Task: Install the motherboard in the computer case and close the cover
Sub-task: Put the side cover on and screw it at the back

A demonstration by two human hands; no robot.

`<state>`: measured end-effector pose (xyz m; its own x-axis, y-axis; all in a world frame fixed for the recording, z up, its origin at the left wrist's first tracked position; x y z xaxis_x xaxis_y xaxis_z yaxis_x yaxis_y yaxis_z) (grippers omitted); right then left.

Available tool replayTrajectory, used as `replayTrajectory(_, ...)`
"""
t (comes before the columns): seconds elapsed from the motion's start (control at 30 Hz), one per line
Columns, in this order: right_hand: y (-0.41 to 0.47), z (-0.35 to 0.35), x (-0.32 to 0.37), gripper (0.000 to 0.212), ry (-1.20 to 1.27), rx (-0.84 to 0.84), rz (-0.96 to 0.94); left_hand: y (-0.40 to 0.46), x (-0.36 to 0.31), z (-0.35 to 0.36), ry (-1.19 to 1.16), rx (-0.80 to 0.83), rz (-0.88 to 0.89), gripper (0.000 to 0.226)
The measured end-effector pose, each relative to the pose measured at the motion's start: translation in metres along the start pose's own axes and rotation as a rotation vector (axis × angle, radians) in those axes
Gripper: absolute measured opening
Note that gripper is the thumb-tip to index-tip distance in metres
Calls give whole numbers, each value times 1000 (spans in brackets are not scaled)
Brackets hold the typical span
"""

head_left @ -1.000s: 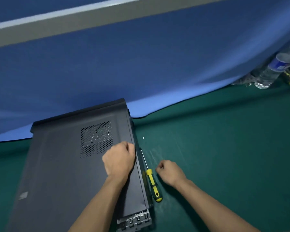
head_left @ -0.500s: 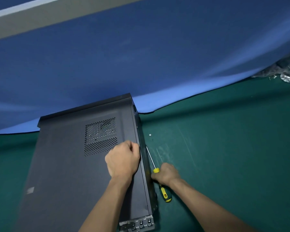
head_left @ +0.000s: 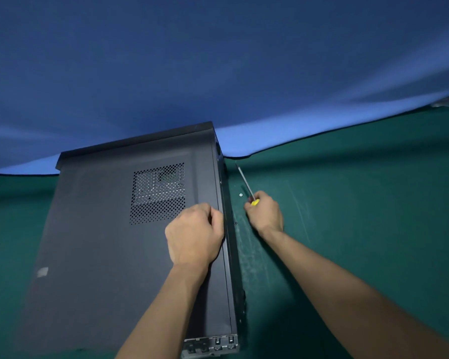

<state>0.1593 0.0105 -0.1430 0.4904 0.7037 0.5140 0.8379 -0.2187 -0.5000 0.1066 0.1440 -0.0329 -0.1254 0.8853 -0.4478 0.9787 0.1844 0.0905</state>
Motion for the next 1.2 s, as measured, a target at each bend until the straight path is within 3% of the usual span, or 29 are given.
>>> replayTrajectory(0.43,30,13,20,18,-89,-97,22,-1,0,0,-43,-17,-3,36)
replayTrajectory(0.63,2,-14,7,12,213,-83,10,-1,-1,0,-23,-50,33,49)
replayTrajectory(0.83,-62,-61,-6,20,375,-109,-82,-5,-1,-8,-81,-36,51,21)
replayTrajectory(0.93,-103,-79,2,24,388,-85,-157,-6,3,-20,-229,70,-55,13)
replayTrajectory(1.07,-165,-88,19,25,434,-93,-251,-28,-7,-52,-880,326,-242,29)
replayTrajectory(1.2,-225,-79,43,24,448,-148,-338,-78,-12,-86,-1054,545,-272,38)
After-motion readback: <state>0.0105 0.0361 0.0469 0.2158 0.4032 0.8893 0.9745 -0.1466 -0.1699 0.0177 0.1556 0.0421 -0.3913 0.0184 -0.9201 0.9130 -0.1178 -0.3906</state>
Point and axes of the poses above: each hand's wrist, its own y-axis towards the middle knuckle, its own z-axis out of the palm, x = y × z, the point moved 2 cm from there along y, towards the middle knuckle, and after that the axes turned 12 degrees about -y, right-handed, at the moved point
